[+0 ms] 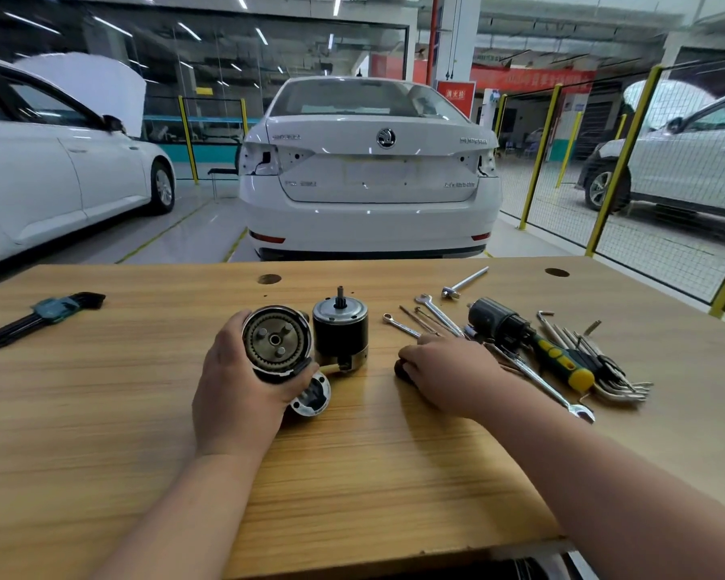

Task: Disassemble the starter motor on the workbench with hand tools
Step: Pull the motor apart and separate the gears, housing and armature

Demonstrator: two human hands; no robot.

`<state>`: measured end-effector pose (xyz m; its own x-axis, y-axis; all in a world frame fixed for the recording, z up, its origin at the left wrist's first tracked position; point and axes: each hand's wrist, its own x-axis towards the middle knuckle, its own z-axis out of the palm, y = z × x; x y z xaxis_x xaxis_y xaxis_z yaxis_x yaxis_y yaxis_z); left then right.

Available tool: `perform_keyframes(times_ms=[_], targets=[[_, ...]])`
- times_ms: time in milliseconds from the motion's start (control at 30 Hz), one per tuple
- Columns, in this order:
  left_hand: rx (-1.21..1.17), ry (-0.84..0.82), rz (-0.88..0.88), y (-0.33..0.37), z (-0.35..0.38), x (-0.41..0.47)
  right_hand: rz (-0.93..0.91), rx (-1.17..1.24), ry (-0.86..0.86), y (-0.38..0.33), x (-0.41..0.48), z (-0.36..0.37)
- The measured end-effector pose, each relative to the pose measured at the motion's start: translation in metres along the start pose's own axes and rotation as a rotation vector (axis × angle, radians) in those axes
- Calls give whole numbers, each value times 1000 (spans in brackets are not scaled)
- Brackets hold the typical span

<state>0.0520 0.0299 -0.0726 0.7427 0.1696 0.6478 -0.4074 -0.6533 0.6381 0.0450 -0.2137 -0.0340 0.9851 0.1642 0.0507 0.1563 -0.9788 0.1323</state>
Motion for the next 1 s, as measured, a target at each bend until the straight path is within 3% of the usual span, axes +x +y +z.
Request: perform_keyframes(times_ms=[100,200,267,400,667,1000], targets=[[-4,-2,-9,1,0,0,20,314,71,9,0,-7],[-8,0,-10,1,1,1,322,690,185,29,20,-17],[-6,-2,-11,1,1,0,410,632,55,39,33,-19],[6,7,1,1,2,1,304,270,-213,26,54,-12],[12,-1,-5,-1,4,2,182,159,-167,11,70,-11],[-3,7,1,1,2,1,229,345,-134,24,52,-16]])
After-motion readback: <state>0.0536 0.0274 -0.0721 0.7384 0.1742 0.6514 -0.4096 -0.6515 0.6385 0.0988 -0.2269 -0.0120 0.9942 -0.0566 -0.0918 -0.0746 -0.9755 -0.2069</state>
